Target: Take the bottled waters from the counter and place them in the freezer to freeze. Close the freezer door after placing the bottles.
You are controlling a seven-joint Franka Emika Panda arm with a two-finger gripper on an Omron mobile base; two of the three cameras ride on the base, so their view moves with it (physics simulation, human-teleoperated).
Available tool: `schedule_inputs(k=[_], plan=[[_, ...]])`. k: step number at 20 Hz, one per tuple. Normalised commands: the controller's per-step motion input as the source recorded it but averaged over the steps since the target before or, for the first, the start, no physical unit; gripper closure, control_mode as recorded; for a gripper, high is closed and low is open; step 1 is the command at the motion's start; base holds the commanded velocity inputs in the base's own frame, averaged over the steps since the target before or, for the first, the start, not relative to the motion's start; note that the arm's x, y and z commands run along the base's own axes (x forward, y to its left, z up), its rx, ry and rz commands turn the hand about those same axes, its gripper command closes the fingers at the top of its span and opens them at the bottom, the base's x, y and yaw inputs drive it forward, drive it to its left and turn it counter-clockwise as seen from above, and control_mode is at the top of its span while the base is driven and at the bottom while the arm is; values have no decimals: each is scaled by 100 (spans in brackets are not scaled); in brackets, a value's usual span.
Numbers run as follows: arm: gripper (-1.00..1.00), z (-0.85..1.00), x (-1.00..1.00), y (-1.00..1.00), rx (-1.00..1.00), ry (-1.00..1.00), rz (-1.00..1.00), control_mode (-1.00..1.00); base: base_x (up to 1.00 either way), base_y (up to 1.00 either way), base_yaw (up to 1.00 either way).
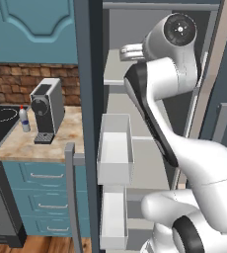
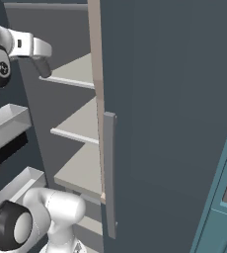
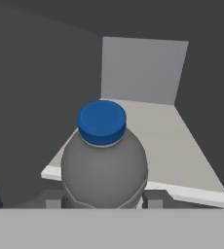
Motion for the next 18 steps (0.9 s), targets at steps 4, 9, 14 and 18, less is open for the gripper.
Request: schedule_inputs(k=[4, 9, 14, 18], plan=[[100, 0, 46, -5, 0, 0, 0, -100, 0, 0, 0], [100, 0, 40, -6, 0, 0, 0, -100, 0, 0, 0], [100, 0, 34, -1, 0, 0, 0, -100, 0, 0, 0], [100, -8, 32, -3, 0, 0, 0, -100, 0, 0, 0]])
